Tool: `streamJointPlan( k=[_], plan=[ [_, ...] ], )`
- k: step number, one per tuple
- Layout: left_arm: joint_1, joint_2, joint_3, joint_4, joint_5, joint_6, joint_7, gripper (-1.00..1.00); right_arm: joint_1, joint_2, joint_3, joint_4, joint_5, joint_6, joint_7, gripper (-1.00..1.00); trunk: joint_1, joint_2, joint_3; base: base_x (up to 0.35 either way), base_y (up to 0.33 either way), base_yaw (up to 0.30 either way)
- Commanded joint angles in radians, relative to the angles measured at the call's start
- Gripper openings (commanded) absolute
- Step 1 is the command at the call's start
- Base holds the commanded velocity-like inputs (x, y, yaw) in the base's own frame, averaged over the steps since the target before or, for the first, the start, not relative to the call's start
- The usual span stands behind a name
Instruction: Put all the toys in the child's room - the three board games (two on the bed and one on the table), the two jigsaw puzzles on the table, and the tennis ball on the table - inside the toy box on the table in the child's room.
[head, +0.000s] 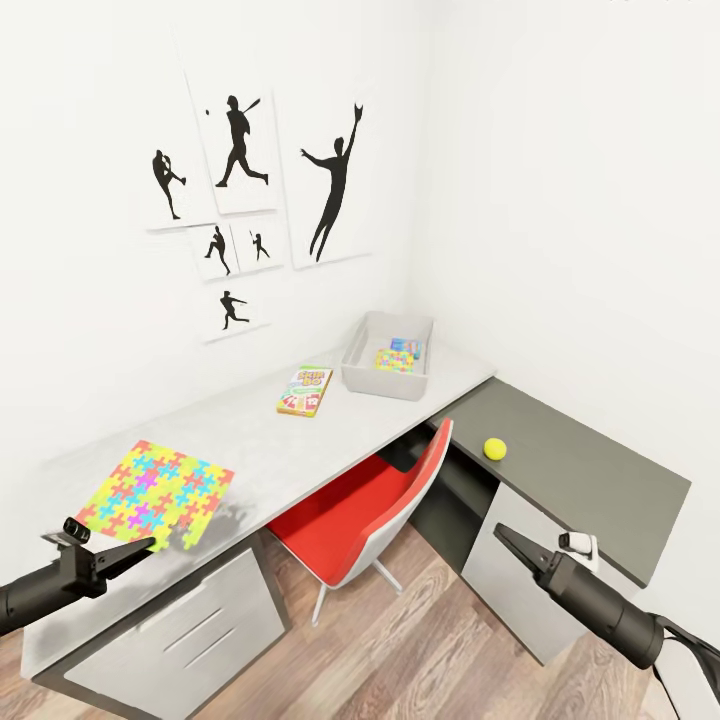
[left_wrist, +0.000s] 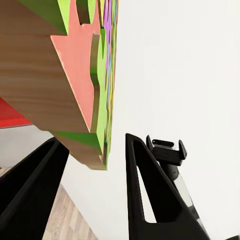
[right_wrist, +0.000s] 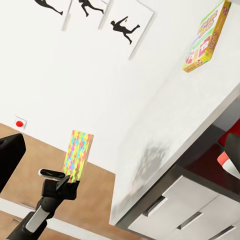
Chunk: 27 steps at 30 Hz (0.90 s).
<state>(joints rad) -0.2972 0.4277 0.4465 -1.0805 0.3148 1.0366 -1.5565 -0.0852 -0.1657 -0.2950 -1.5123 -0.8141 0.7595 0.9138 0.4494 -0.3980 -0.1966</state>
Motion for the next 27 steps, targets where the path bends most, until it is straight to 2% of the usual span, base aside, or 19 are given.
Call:
streamJointPlan(
  k=[1, 10, 18, 27],
  plan=[
    [-0.001, 0.0, 0.0, 0.0, -0.001, 0.011, -0.006, -1.0, -0.001, 0.0, -0.001, 0.0, -0.003, 0.006, 0.001, 1.0, 0.001, -0.002, -0.002, 0.0, 0.0, -0.029],
    [-0.001, 0.005, 0.0, 0.0, 0.0, 0.011, -0.012, -1.0, -0.001, 0.0, 0.001, 0.0, -0.004, 0.007, 0.002, 1.0, 0.001, -0.002, 0.007, -0.009, 0.0, -0.158],
    [-0.001, 0.014, 0.0, 0.001, -0.001, 0.011, -0.014, -1.0, -0.001, 0.0, 0.002, 0.0, -0.004, 0.006, 0.003, 1.0, 0.001, -0.002, 0.016, -0.18, 0.0, -0.207],
    [0.0, 0.024, 0.0, 0.001, -0.001, 0.011, -0.014, -1.0, -0.001, 0.0, 0.002, 0.0, -0.004, 0.006, 0.003, 1.0, 0.001, -0.002, 0.027, -0.029, 0.0, -0.209]
  ],
)
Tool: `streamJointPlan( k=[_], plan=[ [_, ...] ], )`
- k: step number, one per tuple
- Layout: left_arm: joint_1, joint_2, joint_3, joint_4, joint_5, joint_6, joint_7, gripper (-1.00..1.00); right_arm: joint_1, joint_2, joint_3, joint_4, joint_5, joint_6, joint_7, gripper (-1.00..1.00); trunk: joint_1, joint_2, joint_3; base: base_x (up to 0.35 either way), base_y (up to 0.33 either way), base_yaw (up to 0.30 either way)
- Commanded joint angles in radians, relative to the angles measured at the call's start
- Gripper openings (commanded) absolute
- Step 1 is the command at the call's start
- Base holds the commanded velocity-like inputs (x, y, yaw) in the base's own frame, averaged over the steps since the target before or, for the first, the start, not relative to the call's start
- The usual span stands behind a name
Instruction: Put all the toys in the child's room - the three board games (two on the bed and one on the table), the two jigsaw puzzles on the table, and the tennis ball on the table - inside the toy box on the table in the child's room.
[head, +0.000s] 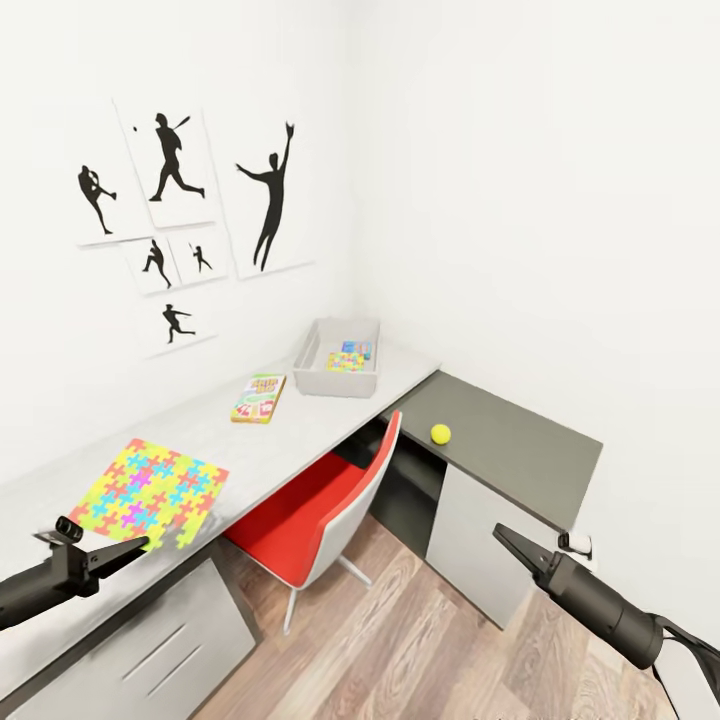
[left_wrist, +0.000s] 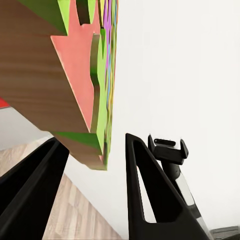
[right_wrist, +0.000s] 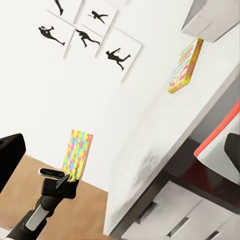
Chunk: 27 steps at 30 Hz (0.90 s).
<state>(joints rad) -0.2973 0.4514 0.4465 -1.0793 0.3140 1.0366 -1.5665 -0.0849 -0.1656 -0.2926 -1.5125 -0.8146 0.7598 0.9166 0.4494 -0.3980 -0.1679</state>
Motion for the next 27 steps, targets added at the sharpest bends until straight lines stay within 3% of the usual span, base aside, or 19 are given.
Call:
streamJointPlan(
  k=[1, 14, 27],
  plan=[
    [0.0, 0.001, 0.001, 0.0, 0.0, 0.011, -0.004, -1.0, -0.001, 0.0, 0.0, 0.0, -0.003, 0.006, 0.001, 1.0, 0.001, -0.002, -0.001, -0.004, 0.0, -0.209],
    [0.0, 0.026, 0.007, 0.001, 0.005, 0.011, -0.004, -1.0, -0.001, 0.0, 0.0, 0.0, -0.003, 0.006, 0.001, 1.0, 0.001, -0.002, 0.015, -0.001, 0.0, -0.209],
    [0.001, 0.03, 0.009, 0.001, 0.008, 0.011, -0.004, -1.0, -0.001, 0.0, -0.001, 0.001, -0.003, 0.006, 0.001, 1.0, 0.001, -0.002, 0.03, 0.0, 0.0, -0.209]
  ],
)
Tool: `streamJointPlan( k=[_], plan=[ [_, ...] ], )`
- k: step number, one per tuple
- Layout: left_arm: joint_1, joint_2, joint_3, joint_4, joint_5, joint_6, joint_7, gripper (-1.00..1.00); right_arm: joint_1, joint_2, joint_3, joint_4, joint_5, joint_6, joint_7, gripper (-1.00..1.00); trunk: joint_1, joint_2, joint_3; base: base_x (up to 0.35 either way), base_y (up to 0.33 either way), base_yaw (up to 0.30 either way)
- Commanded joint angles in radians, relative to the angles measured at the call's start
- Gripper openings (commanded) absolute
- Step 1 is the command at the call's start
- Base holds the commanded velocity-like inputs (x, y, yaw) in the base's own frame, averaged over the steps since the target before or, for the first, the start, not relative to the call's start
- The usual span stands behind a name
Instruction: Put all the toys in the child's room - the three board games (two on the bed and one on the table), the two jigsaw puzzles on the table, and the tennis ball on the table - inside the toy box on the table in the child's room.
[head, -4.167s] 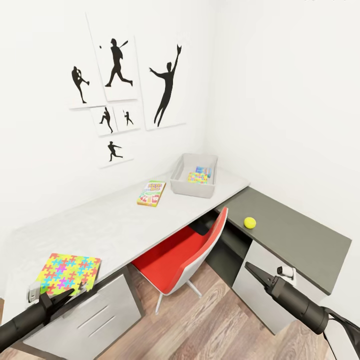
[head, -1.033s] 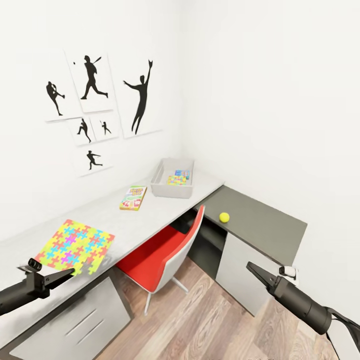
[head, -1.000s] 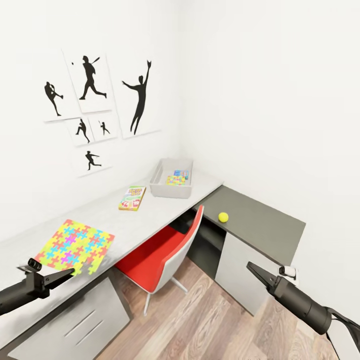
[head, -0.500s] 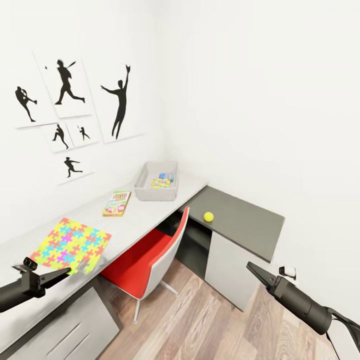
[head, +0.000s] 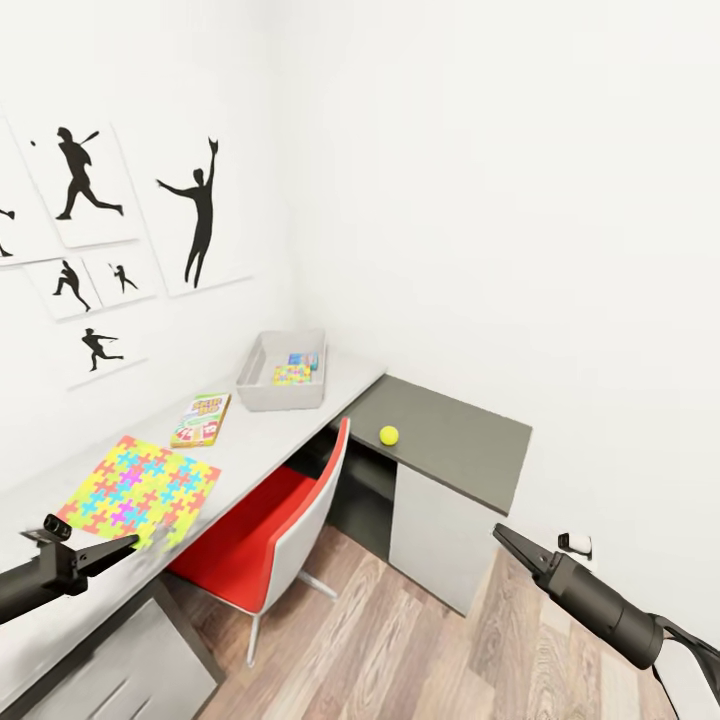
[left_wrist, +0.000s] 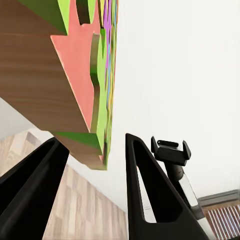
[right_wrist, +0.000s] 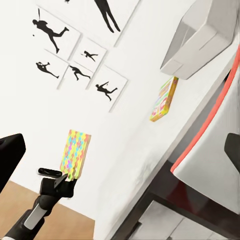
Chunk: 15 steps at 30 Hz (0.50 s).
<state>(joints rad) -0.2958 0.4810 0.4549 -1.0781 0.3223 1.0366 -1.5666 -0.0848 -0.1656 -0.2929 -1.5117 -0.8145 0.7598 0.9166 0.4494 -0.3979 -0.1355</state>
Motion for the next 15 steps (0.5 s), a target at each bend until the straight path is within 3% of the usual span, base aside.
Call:
streamJointPlan(
  k=[1, 15],
  plan=[
    [0.0, 0.0, 0.0, 0.0, 0.0, 0.011, -0.004, -1.0, -0.001, 0.0, 0.0, 0.0, -0.003, 0.006, 0.001, 1.0, 0.001, -0.002, -0.001, 0.0, 0.0, -0.209],
    [0.002, 0.017, 0.002, 0.0, 0.002, 0.011, -0.004, -1.0, -0.001, 0.0, 0.0, -0.001, -0.003, 0.006, 0.001, 1.0, 0.001, -0.002, 0.015, 0.0, 0.0, -0.199]
  ],
)
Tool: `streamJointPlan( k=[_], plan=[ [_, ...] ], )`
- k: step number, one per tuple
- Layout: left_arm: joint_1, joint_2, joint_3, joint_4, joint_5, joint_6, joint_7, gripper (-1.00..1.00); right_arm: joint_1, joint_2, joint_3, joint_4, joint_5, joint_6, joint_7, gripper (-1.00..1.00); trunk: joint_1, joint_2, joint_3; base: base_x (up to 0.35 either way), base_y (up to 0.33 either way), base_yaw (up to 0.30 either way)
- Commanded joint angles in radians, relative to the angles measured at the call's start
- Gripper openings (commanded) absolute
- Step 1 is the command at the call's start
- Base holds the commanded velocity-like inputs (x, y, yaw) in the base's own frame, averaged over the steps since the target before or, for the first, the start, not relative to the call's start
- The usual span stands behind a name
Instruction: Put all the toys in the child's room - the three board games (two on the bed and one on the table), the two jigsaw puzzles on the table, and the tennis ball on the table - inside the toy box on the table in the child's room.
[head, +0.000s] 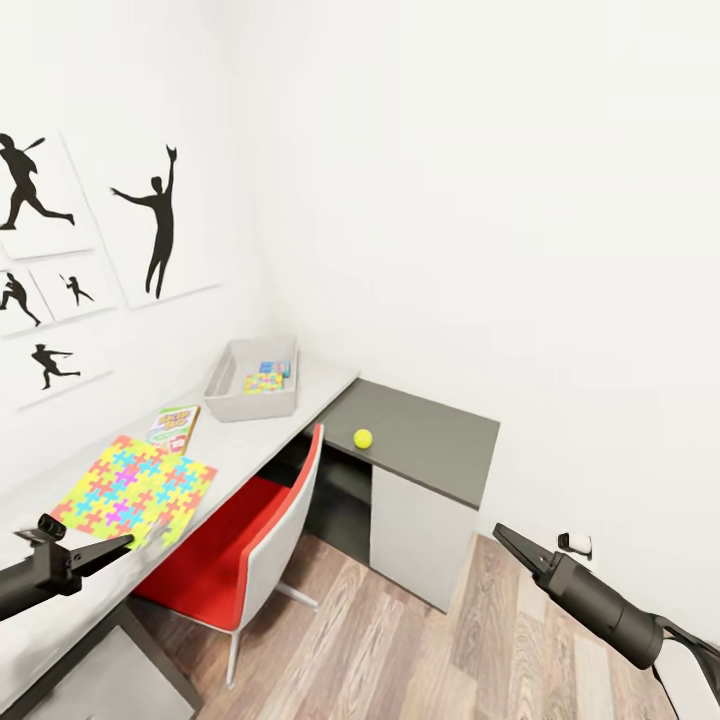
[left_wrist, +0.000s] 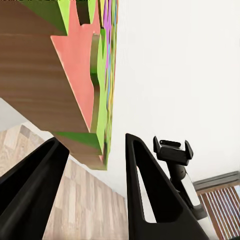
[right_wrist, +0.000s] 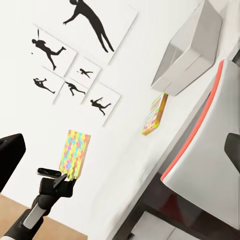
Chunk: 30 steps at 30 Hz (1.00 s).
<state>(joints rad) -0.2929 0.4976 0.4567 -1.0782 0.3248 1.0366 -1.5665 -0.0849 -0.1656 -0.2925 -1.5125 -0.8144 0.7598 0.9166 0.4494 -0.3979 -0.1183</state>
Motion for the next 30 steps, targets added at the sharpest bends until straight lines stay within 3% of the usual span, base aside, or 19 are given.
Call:
streamJointPlan(
  k=[1, 5, 7, 10, 20, 30],
  plan=[
    [0.0, 0.0, 0.0, 0.0, -0.001, 0.011, -0.004, -1.0, -0.001, 0.0, 0.0, 0.0, -0.003, 0.006, 0.001, 1.0, 0.001, -0.002, -0.002, 0.0, 0.0, -0.1],
    [0.0, 0.001, 0.01, 0.001, 0.0, 0.011, -0.004, -1.0, -0.001, 0.0, 0.0, 0.0, -0.003, 0.006, 0.0, 1.0, 0.001, -0.002, -0.001, 0.093, 0.0, -0.041],
    [0.001, 0.001, 0.044, 0.001, -0.002, 0.011, -0.004, -1.0, -0.001, 0.0, -0.002, 0.0, -0.003, 0.006, 0.0, 1.0, 0.001, -0.002, -0.001, 0.263, 0.0, -0.01],
    [0.003, 0.001, 0.06, 0.001, -0.002, 0.011, -0.004, -1.0, -0.001, 0.0, -0.001, 0.0, -0.003, 0.006, -0.001, 1.0, 0.001, -0.002, -0.001, 0.305, 0.0, -0.003],
    [0.007, 0.001, 0.091, 0.001, 0.006, 0.011, -0.004, -1.0, -0.001, 0.003, 0.0, -0.001, -0.003, 0.006, -0.001, 1.0, 0.001, -0.002, -0.001, 0.26, -0.063, -0.001],
    [0.009, -0.001, 0.098, -0.004, 0.01, 0.011, -0.004, -1.0, -0.001, 0.001, 0.0, -0.006, -0.003, 0.006, -0.001, 1.0, 0.001, -0.002, 0.002, 0.261, -0.067, 0.01]
  ],
)
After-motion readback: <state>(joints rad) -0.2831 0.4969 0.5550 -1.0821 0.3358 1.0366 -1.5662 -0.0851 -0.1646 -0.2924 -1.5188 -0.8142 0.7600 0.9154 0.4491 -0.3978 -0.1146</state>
